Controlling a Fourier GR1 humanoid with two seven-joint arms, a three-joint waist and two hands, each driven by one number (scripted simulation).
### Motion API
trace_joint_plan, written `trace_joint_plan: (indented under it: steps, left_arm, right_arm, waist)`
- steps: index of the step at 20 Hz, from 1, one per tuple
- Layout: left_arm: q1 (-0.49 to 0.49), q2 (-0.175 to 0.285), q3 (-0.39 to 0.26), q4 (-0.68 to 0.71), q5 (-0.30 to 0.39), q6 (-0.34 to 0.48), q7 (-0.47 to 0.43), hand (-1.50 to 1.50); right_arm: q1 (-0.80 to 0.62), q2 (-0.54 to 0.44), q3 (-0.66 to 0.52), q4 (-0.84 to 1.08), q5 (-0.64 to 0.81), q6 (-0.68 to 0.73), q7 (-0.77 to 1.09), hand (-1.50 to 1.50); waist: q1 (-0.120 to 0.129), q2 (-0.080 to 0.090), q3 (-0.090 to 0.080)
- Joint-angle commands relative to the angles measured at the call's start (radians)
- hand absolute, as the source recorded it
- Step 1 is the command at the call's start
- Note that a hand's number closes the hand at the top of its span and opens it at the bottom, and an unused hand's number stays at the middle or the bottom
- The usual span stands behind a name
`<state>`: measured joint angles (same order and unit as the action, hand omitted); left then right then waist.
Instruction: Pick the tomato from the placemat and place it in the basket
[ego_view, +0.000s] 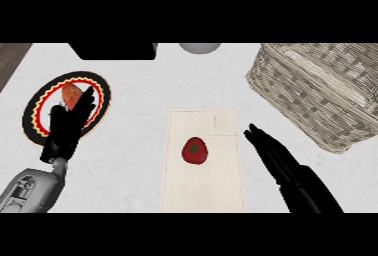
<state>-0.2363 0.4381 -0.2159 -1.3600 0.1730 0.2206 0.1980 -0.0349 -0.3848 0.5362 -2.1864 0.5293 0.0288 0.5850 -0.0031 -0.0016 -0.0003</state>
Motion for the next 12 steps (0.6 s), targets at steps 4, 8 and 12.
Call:
trace_joint_plan:
  steps: [4,8,12]
  left_arm:
    - [-0.06,-0.064,0.041,0.044,-0.071,-0.032,0.044,0.0]
    - [-0.017,-0.052,0.059,-0.047,-0.076,-0.035,0.087,0.0]
    - [0.022,-0.097,0.077,-0.067,-0.121,-0.046,0.056,0.0]
  right_arm:
    - [-0.035,0.129,0.024,0.108,0.104,0.014,-0.005,-1.5]
    - [0.0,0.183,0.034,0.302,0.138,-0.096,-0.17,-1.5]
    - [-0.056,0.243,0.014,0.335,0.149,-0.034,-0.145,-1.5]
  waist:
    - [0.0,0.002,0.0]
    - [0.006,0.002,0.001]
    - [0.005,0.001,0.0]
